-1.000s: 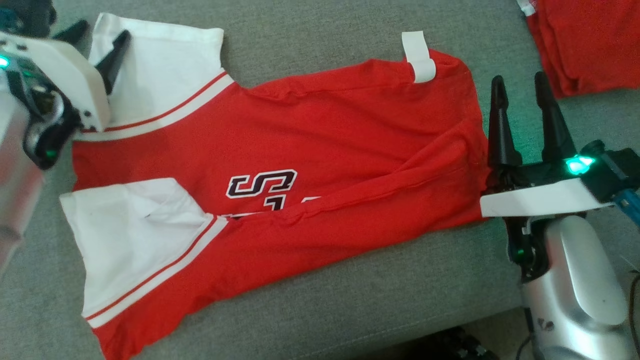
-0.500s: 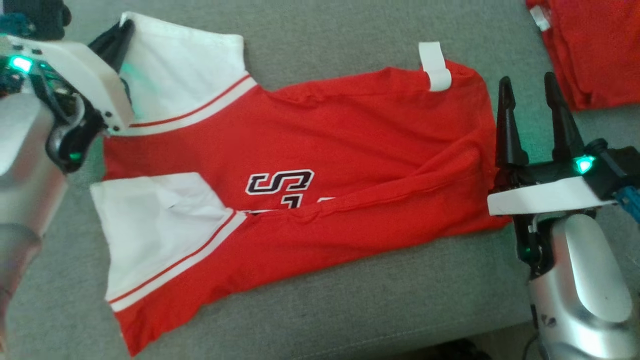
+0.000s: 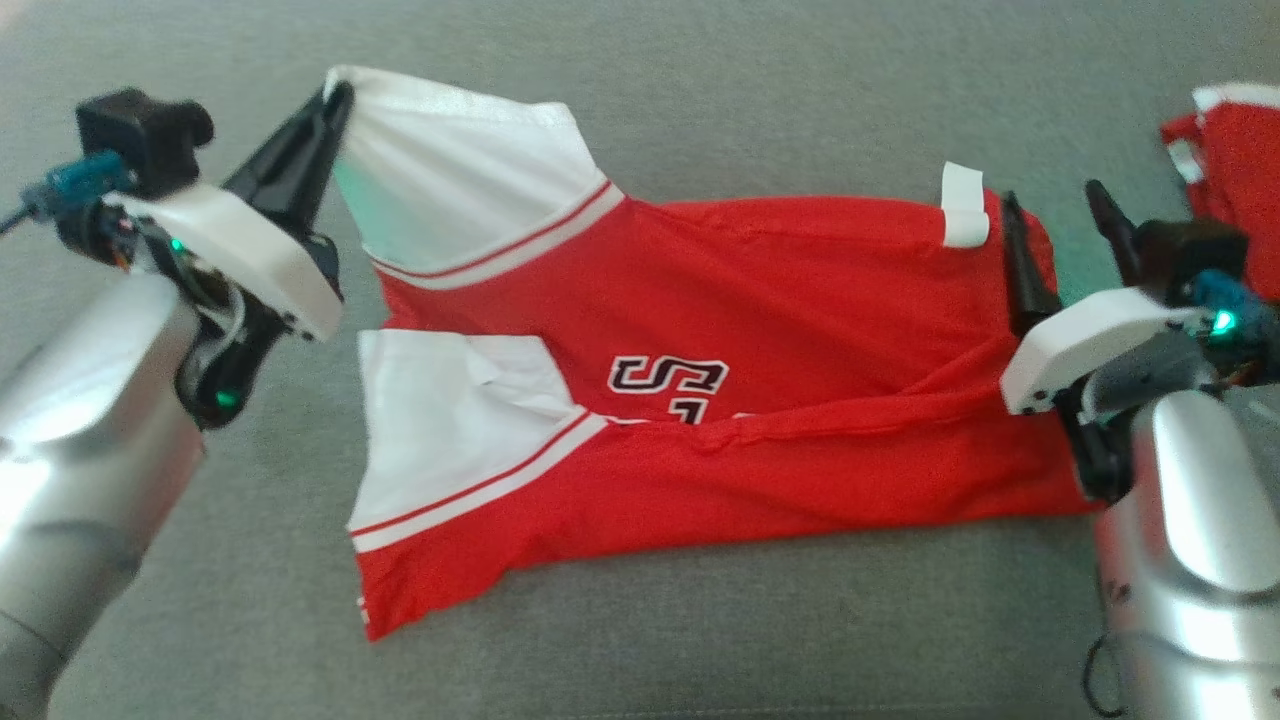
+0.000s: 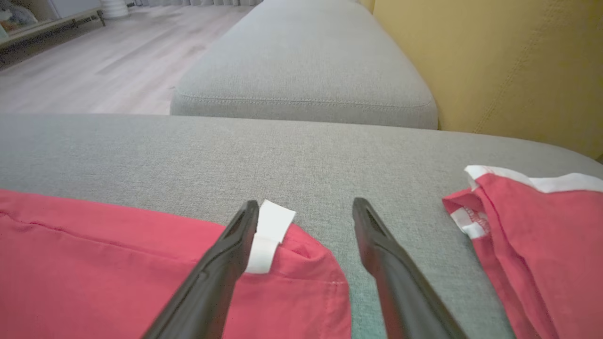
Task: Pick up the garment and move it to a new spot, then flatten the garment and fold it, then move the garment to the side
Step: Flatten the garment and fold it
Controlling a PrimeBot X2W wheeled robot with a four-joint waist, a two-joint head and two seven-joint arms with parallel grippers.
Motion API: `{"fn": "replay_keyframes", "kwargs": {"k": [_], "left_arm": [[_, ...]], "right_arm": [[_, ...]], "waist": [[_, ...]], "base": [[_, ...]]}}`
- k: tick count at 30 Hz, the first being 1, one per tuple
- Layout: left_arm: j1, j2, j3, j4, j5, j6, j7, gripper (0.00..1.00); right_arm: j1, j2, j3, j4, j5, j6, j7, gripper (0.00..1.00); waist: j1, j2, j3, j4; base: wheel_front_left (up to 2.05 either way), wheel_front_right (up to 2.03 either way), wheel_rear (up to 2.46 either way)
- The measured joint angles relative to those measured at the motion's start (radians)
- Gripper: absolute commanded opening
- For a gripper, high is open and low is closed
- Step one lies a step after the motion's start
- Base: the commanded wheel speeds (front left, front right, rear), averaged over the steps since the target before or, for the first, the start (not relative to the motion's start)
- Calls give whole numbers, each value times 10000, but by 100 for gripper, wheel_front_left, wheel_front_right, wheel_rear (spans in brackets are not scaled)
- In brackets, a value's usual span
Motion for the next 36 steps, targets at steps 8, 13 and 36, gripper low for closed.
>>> {"fn": "replay_keyframes", "kwargs": {"k": [8, 13, 36], "left_arm": [[647, 8, -307, -794, 2, 0, -255, 0], [941, -2, -527, -1191, 2, 19, -242, 0], [911, -13, -558, -936, 15, 198, -242, 0]], "right_arm": [[-712, -560, -77, 1812, -75, 0, 2153, 100], [-1195, -1034, 399, 2849, -86, 0, 2777, 100], [-3663, -1708, 2000, 5551, 832, 0, 1674, 0]], "waist": [[0, 0, -660, 801], [1, 0, -822, 1037], [3, 0, -308, 934]], "base": [[0, 0, 0], [0, 0, 0], [0, 0, 0]]}}
